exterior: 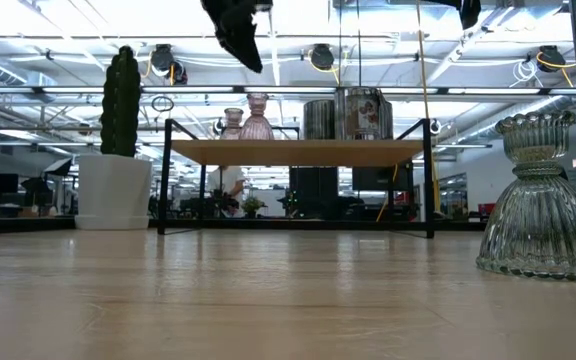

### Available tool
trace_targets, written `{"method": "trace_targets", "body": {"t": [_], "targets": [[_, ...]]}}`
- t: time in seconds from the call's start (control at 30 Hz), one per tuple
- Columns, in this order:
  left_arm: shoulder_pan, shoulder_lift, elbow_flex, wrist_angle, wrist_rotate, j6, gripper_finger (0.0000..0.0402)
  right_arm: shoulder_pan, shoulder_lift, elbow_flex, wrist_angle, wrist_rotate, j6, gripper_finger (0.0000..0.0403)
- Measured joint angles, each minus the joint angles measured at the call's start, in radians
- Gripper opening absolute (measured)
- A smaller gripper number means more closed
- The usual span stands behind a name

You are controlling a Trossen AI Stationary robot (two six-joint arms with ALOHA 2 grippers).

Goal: Pick & Place candle stick holders
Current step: Put the purple glass candle holder on the shelf

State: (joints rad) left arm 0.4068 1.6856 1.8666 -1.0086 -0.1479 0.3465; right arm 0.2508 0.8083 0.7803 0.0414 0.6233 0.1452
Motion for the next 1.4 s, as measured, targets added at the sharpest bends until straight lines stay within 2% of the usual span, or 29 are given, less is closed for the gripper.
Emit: {"method": "trace_targets", "body": {"t": [0.13,0.33,0.67,1.4], "targets": [[0.022,0.053,0.039,-0.054,0.067,0.01,0.0131,0.0,-0.004,-0.001,-0.004,0.0,-0.009,0.0],[0.038,0.081,0.043,-0.094,0.106,0.063,0.0131,0.0,-0.004,-0.001,-0.008,0.0,-0.011,0.0],[0.054,0.117,0.043,-0.1,0.101,0.077,0.0131,0.0,-0.004,-0.001,-0.008,0.0,-0.008,0.0],[0.054,0.118,0.042,-0.09,0.087,0.089,0.0131,0.0,-0.004,-0.001,-0.007,0.0,-0.001,0.0]]}}
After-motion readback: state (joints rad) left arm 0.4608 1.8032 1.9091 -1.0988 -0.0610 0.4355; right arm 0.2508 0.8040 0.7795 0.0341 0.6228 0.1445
